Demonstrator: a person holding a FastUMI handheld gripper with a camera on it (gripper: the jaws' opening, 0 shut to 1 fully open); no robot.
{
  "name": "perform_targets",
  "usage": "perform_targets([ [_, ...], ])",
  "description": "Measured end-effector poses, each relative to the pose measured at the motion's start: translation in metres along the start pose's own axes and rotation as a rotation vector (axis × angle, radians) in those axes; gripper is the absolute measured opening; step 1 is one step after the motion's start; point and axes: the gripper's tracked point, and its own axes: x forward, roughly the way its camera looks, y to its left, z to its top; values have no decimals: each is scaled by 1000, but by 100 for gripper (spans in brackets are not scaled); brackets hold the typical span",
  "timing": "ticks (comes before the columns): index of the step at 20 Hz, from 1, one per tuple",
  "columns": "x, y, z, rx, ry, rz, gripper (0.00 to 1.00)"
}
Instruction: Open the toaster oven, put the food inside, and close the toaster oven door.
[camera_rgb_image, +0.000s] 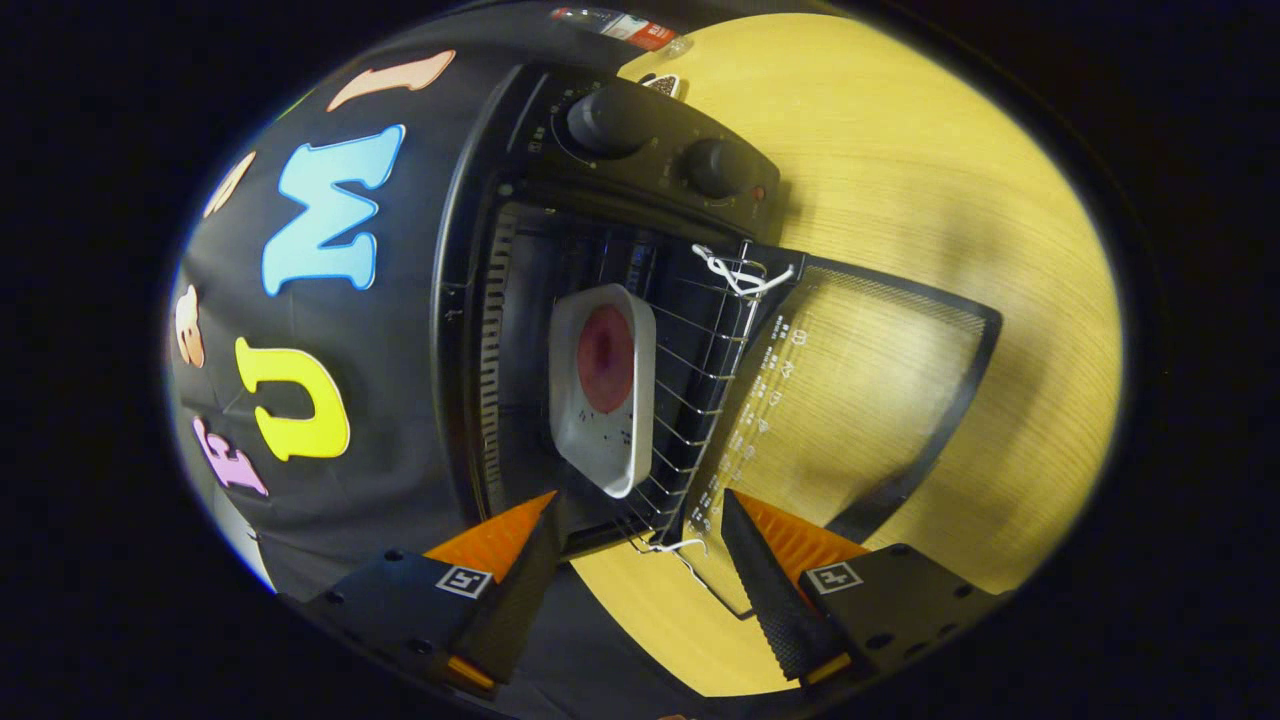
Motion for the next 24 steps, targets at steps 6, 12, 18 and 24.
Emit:
perform_targets([
  [6,-44,-28,-44,-186,9,-68,98],
  [12,-72,-68,-86,-539,25,-194,98],
  [18,-90,-102,-112,-788,76,-343,98],
  [24,-92,-110,-88,-1068,41,-415,98],
])
